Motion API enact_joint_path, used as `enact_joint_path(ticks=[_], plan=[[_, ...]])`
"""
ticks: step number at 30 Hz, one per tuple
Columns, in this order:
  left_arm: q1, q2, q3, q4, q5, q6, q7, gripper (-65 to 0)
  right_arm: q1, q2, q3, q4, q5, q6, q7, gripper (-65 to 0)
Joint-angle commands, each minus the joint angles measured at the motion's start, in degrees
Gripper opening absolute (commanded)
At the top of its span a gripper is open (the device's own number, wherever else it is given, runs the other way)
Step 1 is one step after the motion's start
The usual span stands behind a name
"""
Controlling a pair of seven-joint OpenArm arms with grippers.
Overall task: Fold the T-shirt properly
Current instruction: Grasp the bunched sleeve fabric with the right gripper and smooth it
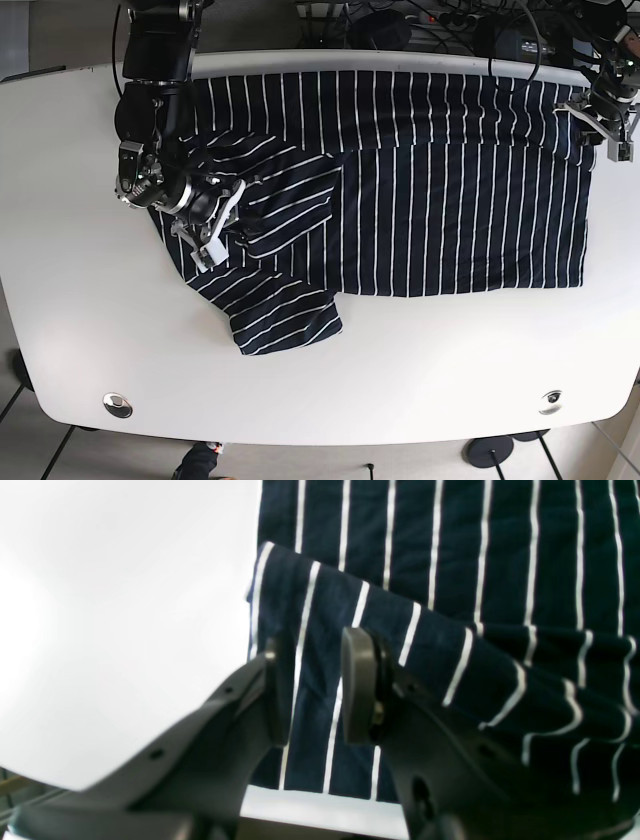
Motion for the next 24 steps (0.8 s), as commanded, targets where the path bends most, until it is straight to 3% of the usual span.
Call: enact_joint_path(ticks=[1, 3, 5, 10, 13, 15, 20, 24], plan=[[0.0, -1.2, -0.4, -1.6, -0.5, 0.1, -1.3, -51.1, 1.6, 0.1, 0.0, 1.0, 1.2, 0.36, 2.8, -62.9], [0.0, -1.3, -0.4, -3.0, -0.5, 0.1, -1.3, -51.1, 1.8, 0.2, 0.3, 0.9, 1.2, 0.36, 3.1, -62.8], [0.0, -1.3, -0.4, -3.6, -0.5, 0.1, -1.3, -51.1, 2.1, 0.8, 0.3, 0.9, 1.2, 0.36, 3.1, -56.9], [0.0, -1.3, -0.4, -3.3, -0.5, 0.1, -1.3, -51.1, 2.5, 1.0, 0.4, 1.3, 1.2, 0.36, 2.9, -28.5], [0.0, -1.3, -0.4, -3.1, -0.7, 0.1, -1.3, -51.1, 2.6, 2.2, 3.7, 1.4, 1.2, 0.36, 2.9, -15.9], [-0.1, -1.4, -0.6, -3.1, -0.8, 0.1, -1.3, -51.1, 3.9, 2.6, 6.7, 1.1, 0.9, 0.36, 3.0, -13.8], [-0.2, -1.4, -0.4, -3.1, -0.8, 0.1, -1.3, -51.1, 10.7, 4.0, 8.1, -6.3, -11.2, 0.36, 4.2, -14.0], [-2.0, -1.4, -0.4, -3.2, -0.5, 0.1, -1.1, -51.1, 17.5, 3.9, 8.2, -19.0, -22.0, 0.36, 13.8, -14.0]])
